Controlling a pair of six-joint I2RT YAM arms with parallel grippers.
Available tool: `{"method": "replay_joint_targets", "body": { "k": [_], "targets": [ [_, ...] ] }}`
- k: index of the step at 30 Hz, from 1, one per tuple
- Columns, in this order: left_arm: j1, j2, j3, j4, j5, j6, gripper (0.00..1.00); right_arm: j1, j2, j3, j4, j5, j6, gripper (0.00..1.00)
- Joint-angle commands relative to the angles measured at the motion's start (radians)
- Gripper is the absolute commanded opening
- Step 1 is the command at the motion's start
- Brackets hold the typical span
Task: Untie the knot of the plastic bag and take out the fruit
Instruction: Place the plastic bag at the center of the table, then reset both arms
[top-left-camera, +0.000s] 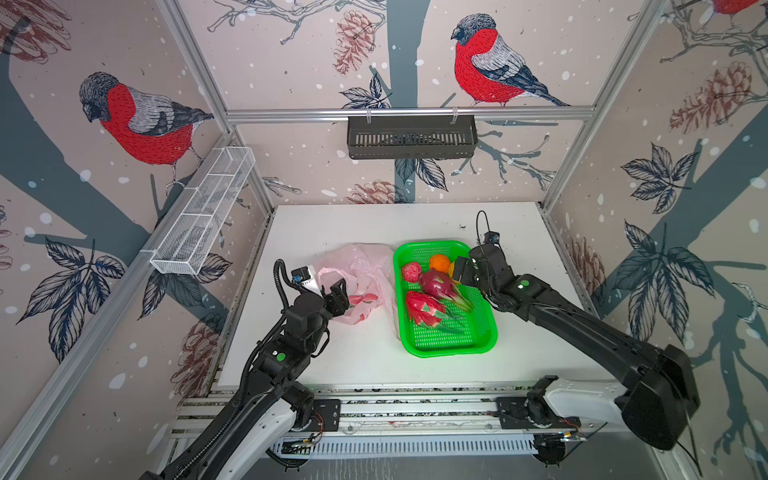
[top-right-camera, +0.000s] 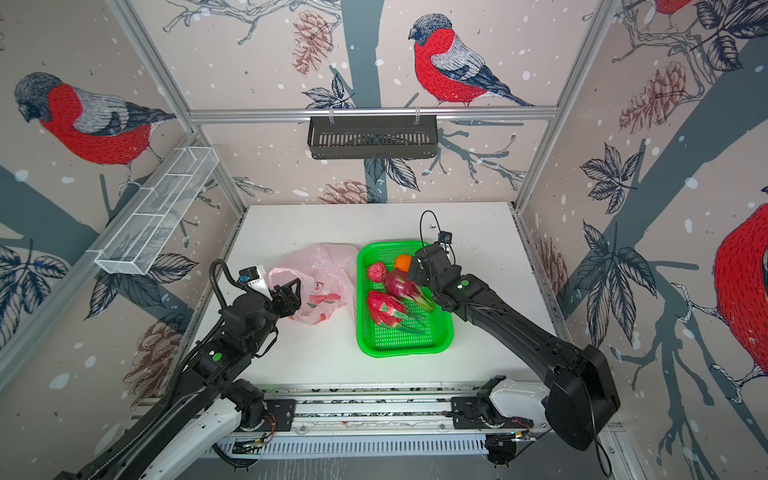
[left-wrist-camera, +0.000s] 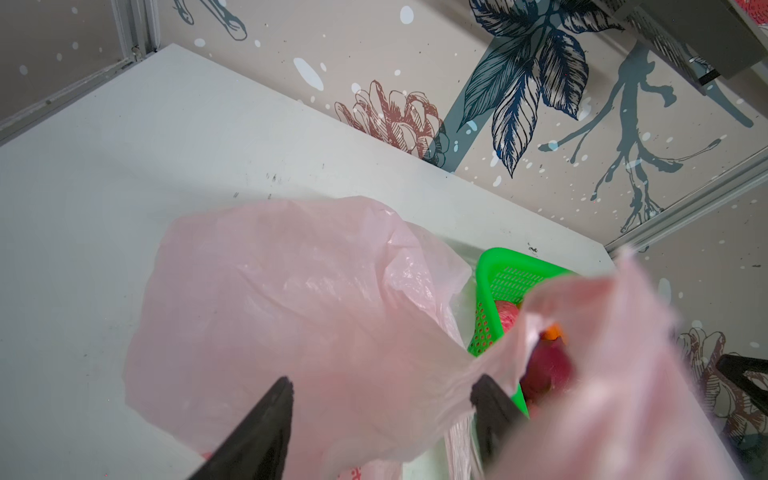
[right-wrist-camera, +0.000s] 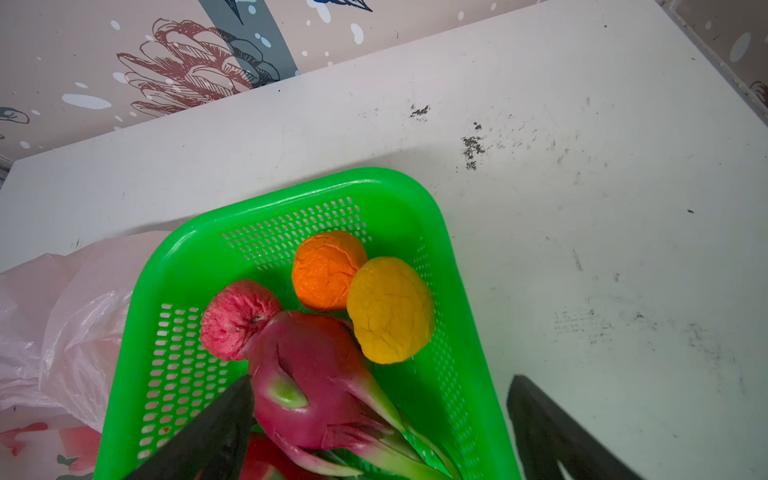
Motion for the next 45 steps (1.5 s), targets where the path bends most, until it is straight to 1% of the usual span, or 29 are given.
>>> {"method": "replay_joint_targets", "body": {
  "k": [1, 5, 9, 11, 15, 20, 21, 23, 28, 31, 36, 38, 39, 45],
  "targets": [
    [0.002, -0.047, 0.012, -0.146, 0.045, -0.044, 0.73, 0.003, -0.031, -0.022, 0.059, -0.02, -0.026, 0.98],
    [0.002, -0.103, 0.026, -0.189, 0.087, -0.05, 0.76, 0.003, -0.054, -0.048, 0.088, -0.033, -0.048, 0.99],
    [0.002, -0.135, 0.042, -0.174, 0.136, -0.027, 0.78, 0.0, -0.063, -0.058, 0.105, -0.036, -0.07, 0.99],
    [0.002, -0.144, 0.058, -0.173, 0.134, -0.014, 0.78, -0.002, -0.066, -0.058, 0.111, -0.037, -0.078, 0.99],
    [0.002, -0.154, 0.105, -0.188, 0.072, 0.018, 0.81, -0.013, -0.074, -0.069, 0.127, -0.033, -0.098, 0.99],
    [0.002, -0.178, 0.16, -0.178, -0.014, 0.082, 0.9, -0.036, -0.1, -0.09, 0.16, -0.021, -0.126, 0.99],
    [0.003, -0.177, 0.173, -0.178, -0.035, 0.097, 0.93, -0.042, -0.109, -0.097, 0.169, -0.018, -0.134, 0.99],
    [0.002, -0.163, 0.205, -0.175, -0.075, 0.123, 0.97, -0.053, -0.13, -0.114, 0.189, -0.005, -0.148, 0.99],
    [0.002, -0.092, 0.268, -0.121, -0.148, 0.194, 0.98, -0.102, -0.175, -0.154, 0.234, -0.002, -0.19, 0.99],
    [0.002, -0.022, 0.298, -0.073, -0.187, 0.233, 0.98, -0.149, -0.187, -0.168, 0.241, -0.013, -0.206, 0.99],
    [0.009, 0.101, 0.321, 0.027, -0.263, 0.303, 0.98, -0.253, -0.194, -0.195, 0.262, -0.065, -0.229, 0.99],
    [0.041, 0.148, 0.341, 0.046, -0.258, 0.311, 0.98, -0.292, -0.196, -0.213, 0.284, -0.094, -0.239, 0.99],
    [0.074, 0.174, 0.348, 0.057, -0.229, 0.307, 0.98, -0.312, -0.196, -0.223, 0.299, -0.101, -0.244, 0.99],
    [0.341, 0.31, 0.361, 0.134, 0.029, 0.27, 0.98, -0.379, -0.199, -0.265, 0.381, -0.112, -0.296, 0.99]
  ]
}}
